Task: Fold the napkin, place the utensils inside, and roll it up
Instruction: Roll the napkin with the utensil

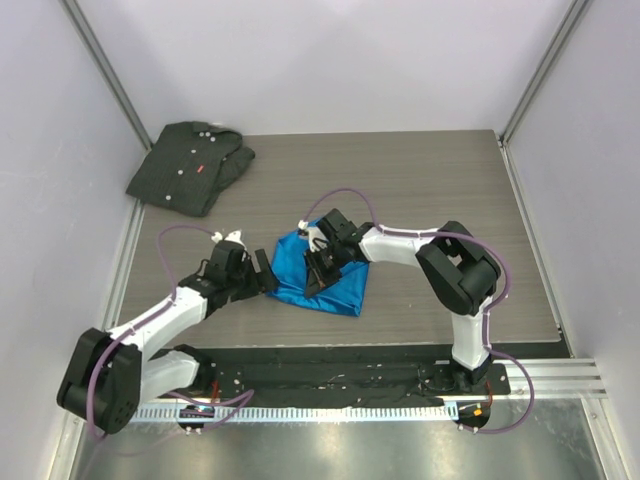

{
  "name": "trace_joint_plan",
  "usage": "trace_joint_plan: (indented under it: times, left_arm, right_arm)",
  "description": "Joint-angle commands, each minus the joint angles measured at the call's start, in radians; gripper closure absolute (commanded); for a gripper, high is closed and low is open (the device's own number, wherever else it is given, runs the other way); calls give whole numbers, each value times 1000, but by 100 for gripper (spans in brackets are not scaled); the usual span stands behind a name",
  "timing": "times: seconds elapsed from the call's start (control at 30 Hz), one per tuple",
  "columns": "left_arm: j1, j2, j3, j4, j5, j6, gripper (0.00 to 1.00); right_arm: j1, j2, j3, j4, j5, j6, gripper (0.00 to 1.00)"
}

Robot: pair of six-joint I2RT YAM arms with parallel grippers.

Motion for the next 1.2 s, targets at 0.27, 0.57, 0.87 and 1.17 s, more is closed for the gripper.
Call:
trace_joint_plan:
  times: [0.27, 0.57, 0.87, 1.17]
  left_arm:
    - [33, 129, -8, 197, 82, -13, 39]
    - [33, 152, -34, 198, 113, -23, 60]
    - [33, 166, -38, 174, 148, -8, 94]
    - [33, 197, 24, 68, 133, 39, 100]
  right_arm:
    - [-16, 75, 0, -17, 77, -38, 95]
    - [-23, 75, -3, -22, 74, -40, 95]
    - [-30, 68, 8, -25, 73, -38, 94]
    - [-36, -114, 89, -154, 128, -100, 68]
